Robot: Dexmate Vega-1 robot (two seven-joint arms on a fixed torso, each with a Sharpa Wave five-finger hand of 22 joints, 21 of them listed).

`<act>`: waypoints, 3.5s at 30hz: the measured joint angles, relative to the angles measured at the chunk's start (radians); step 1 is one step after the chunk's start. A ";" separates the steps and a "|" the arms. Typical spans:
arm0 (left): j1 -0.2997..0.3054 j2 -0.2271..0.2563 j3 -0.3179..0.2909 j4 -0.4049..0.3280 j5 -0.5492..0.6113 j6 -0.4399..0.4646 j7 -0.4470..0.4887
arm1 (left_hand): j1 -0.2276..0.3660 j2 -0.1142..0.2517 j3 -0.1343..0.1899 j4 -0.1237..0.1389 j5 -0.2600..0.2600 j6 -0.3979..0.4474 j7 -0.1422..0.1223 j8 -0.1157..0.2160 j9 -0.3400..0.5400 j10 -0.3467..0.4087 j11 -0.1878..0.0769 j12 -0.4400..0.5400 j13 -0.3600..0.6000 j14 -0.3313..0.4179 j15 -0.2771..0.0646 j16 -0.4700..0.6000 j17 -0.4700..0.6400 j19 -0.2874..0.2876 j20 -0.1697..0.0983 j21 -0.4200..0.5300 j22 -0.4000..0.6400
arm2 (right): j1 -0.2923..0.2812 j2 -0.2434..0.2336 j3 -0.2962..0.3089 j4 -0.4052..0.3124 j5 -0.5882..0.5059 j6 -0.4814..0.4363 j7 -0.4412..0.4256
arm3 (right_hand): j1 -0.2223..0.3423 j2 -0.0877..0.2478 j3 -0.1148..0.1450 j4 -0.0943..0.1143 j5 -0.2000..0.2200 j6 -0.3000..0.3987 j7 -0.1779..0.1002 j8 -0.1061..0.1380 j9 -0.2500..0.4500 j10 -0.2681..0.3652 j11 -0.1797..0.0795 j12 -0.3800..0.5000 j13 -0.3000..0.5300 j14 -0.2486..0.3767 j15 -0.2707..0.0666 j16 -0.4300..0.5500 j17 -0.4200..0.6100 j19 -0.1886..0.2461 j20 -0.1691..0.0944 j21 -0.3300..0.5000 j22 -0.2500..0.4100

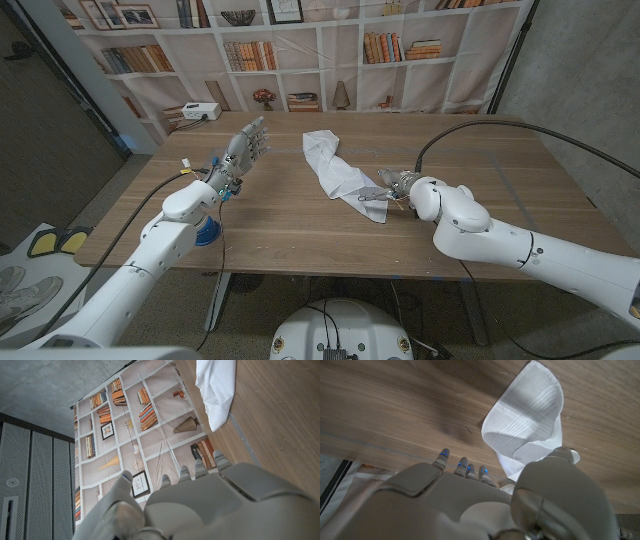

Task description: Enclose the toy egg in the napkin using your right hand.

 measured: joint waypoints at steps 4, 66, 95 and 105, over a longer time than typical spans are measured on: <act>-0.004 0.000 0.001 0.006 -0.003 -0.003 -0.003 | 0.000 0.000 0.000 0.000 0.000 0.000 0.000 0.000 0.000 0.000 0.000 0.000 0.000 0.000 0.000 0.000 0.000 0.000 0.000 0.000 0.000 | 0.049 0.016 -0.089 0.002 -0.117 -0.042 0.065 | 0.003 -0.003 -0.011 0.000 0.007 0.008 -0.008 0.014 0.000 0.000 0.000 0.018 0.000 0.000 0.000 0.008 0.000 0.000 0.000 0.000 0.003; -0.024 0.007 -0.004 0.039 -0.014 -0.004 -0.015 | 0.000 0.000 0.000 0.000 0.000 0.000 0.000 0.000 0.000 0.000 0.000 0.000 0.000 0.000 0.000 0.000 0.000 0.000 0.000 0.000 0.000 | -0.365 0.275 0.273 0.293 -0.605 0.387 -0.400 | 0.748 0.218 0.270 -0.194 -0.008 1.034 -0.181 0.332 0.072 1.046 -0.180 0.447 0.018 1.153 -0.231 0.597 0.304 0.677 -0.245 0.360 0.028; 0.029 0.008 -0.026 -0.002 -0.020 -0.013 0.011 | 0.000 0.000 -0.003 0.003 0.000 0.000 0.000 0.000 0.000 0.000 0.000 0.000 0.000 0.000 0.000 0.000 0.000 0.000 0.000 0.000 0.000 | -0.253 0.322 0.285 0.417 -0.576 0.567 -0.747 | 0.752 0.214 0.281 -0.182 -0.023 1.039 -0.192 0.334 0.074 1.046 -0.181 0.447 0.018 1.153 -0.231 0.569 0.348 0.657 -0.246 0.386 0.025; 0.058 0.010 -0.040 -0.027 -0.021 -0.014 0.022 | 0.000 0.000 -0.003 0.003 0.000 0.000 0.000 0.000 0.000 0.000 0.000 0.000 0.000 0.000 0.000 0.000 0.000 0.000 0.000 0.000 0.000 | -0.169 0.346 0.259 0.501 -0.557 0.644 -0.738 | 0.752 0.214 0.283 -0.181 -0.031 1.039 -0.192 0.334 0.069 1.046 -0.181 0.447 0.018 1.153 -0.231 0.562 0.364 0.655 -0.244 0.402 0.020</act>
